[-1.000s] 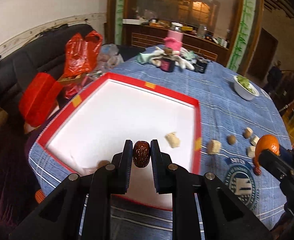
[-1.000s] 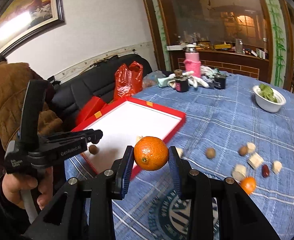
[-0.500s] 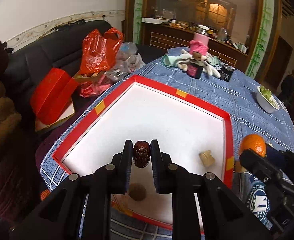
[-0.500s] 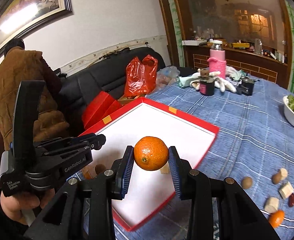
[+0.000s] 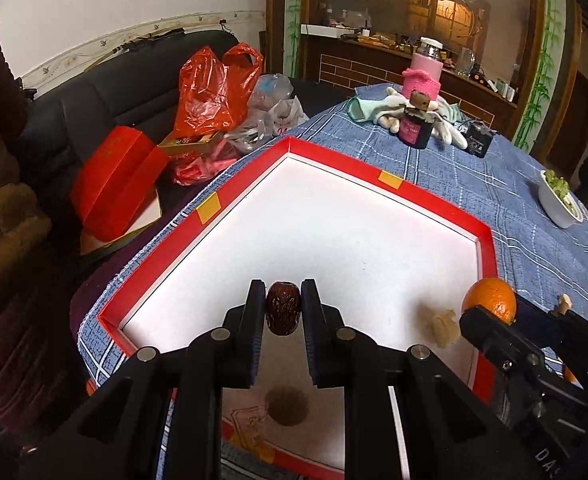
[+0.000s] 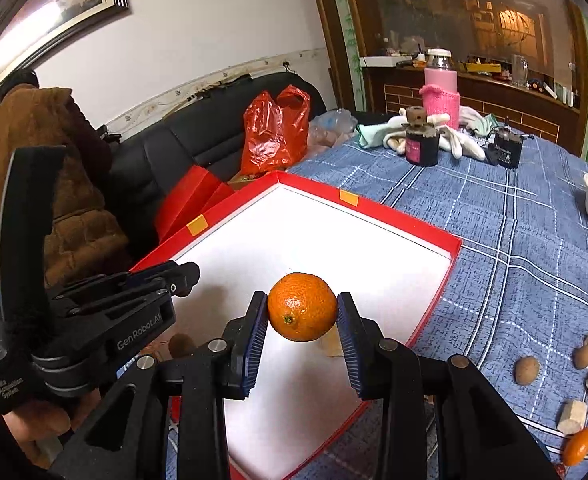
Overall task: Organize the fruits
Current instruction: 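Carry the red date and the orange over the white tray, then open both tools to drop the date and orange into the tray, then grasp a white cube with the left tool while the right tool grasps a red date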
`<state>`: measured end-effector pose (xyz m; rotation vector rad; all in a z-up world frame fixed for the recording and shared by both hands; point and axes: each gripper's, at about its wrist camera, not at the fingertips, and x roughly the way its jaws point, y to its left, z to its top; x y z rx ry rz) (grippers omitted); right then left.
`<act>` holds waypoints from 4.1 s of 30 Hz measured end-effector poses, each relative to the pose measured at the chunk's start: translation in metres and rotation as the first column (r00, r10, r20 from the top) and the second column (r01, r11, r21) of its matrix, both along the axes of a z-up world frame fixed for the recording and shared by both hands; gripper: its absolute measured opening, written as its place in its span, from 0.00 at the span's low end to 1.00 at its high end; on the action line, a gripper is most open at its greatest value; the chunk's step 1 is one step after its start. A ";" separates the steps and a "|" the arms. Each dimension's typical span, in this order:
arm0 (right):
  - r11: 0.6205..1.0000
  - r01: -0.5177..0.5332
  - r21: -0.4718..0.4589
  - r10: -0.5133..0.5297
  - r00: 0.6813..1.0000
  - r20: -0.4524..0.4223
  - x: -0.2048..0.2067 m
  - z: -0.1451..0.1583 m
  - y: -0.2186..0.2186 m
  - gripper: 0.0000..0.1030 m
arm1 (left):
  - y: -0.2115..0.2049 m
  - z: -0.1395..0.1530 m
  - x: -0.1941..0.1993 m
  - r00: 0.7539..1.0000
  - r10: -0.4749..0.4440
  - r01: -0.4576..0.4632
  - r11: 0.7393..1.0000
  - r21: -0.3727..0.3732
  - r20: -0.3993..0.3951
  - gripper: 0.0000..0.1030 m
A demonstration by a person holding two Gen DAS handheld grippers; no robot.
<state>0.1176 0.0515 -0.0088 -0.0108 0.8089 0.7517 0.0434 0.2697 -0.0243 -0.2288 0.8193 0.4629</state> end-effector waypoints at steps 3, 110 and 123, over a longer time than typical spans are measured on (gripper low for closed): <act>1.000 -0.001 -0.010 0.001 1.000 -0.010 0.004 -0.005 0.005 0.34 | 0.003 -0.002 0.005 1.000 0.010 -0.010 1.000 0.004 -0.011 0.15; 0.940 0.339 -0.043 -0.340 0.914 -0.221 -0.022 -0.064 -0.239 0.22 | -0.187 -0.006 0.016 0.911 -0.411 0.412 0.911 -0.012 0.036 0.72; 0.941 0.320 0.109 -0.274 0.911 -0.309 -0.018 -0.070 -0.253 0.22 | -0.190 -0.039 0.057 0.951 -0.288 0.297 0.953 0.066 -0.112 0.16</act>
